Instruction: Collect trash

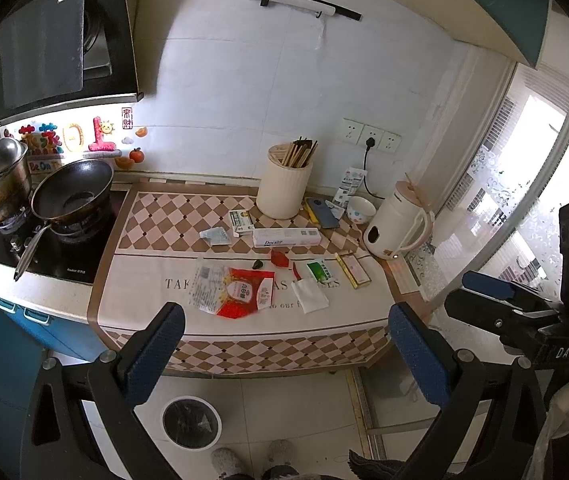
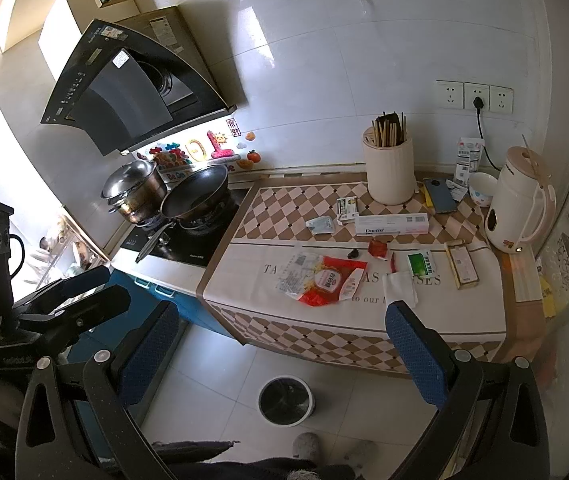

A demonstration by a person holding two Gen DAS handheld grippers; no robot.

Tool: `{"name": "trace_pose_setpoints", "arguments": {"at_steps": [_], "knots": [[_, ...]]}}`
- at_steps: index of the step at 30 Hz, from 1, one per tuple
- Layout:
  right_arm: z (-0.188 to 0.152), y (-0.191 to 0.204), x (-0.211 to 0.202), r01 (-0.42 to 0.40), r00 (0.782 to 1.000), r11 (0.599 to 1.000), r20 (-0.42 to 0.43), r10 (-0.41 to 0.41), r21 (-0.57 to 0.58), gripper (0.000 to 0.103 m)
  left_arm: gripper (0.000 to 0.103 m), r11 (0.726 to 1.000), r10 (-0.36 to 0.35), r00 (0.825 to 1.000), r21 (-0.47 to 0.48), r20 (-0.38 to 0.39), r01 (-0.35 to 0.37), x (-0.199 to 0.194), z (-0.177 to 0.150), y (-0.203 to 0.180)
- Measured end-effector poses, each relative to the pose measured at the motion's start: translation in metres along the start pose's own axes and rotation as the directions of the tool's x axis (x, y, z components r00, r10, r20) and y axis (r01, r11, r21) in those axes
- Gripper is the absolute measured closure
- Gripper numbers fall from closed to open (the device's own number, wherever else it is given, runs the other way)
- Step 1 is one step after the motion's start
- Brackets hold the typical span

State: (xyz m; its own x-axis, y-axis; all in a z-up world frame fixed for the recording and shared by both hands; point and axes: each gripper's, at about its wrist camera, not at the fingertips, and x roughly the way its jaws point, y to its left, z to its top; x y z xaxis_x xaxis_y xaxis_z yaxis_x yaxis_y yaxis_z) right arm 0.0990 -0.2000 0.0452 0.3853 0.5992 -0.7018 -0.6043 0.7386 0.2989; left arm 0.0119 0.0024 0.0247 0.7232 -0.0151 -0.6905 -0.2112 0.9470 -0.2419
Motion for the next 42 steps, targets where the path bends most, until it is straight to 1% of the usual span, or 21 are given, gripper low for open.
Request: {"name": "trace_pose_setpoints", "arguments": {"at_steps": [18, 23, 37, 38, 40, 41, 42], "knots": [[-0.003, 0.005, 0.003, -0.018, 1.000, 1.000, -0.007, 0.018, 0.002, 0.000, 0.000, 1.000, 0.000, 1.000, -0.001, 0.004, 0.000, -0.001, -0.003, -0.001], [-0.003, 0.004, 0.004, -0.024, 1.000, 1.000, -0.016, 0.024, 0.001, 0.000, 0.000, 1.000, 0.001, 1.000, -0.001, -0.001, -0.001, 0.001, -0.011, -0.001], [-0.008, 0.006, 0.008, -0.019, 0.999, 1.000, -0.027, 0.019, 0.004, 0.000, 0.000, 1.000, -0.001, 1.000, 0.007, -0.020, 0.002, 0.007, -0.018, 0.004], [-0.008, 0.005, 0.010, -0.017, 0.999, 1.000, -0.028, 0.017, 0.005, 0.000, 0.000, 1.000, 0.017, 1.000, 0.010, -0.017, -0.017, 0.009, -0.018, 0.005], [-0.009, 0.005, 0.012, -0.007, 1.000, 1.000, -0.027, 0.008, 0.017, 0.000, 0.000, 0.992, 0.119, 0.993, 0.034, 0.005, -0.119, 0.017, -0.016, 0.007], [-0.009, 0.003, 0.013, 0.001, 1.000, 1.000, -0.022, -0.001, 0.028, 0.000, 0.000, 0.976, 0.212, 0.977, 0.054, 0.022, -0.213, 0.024, -0.015, 0.009], [-0.009, 0.002, 0.014, 0.017, 1.000, 0.999, -0.015, -0.016, 0.041, 0.000, 0.000, 0.961, 0.265, 0.964, 0.068, 0.038, -0.267, 0.031, -0.014, 0.011]]}}
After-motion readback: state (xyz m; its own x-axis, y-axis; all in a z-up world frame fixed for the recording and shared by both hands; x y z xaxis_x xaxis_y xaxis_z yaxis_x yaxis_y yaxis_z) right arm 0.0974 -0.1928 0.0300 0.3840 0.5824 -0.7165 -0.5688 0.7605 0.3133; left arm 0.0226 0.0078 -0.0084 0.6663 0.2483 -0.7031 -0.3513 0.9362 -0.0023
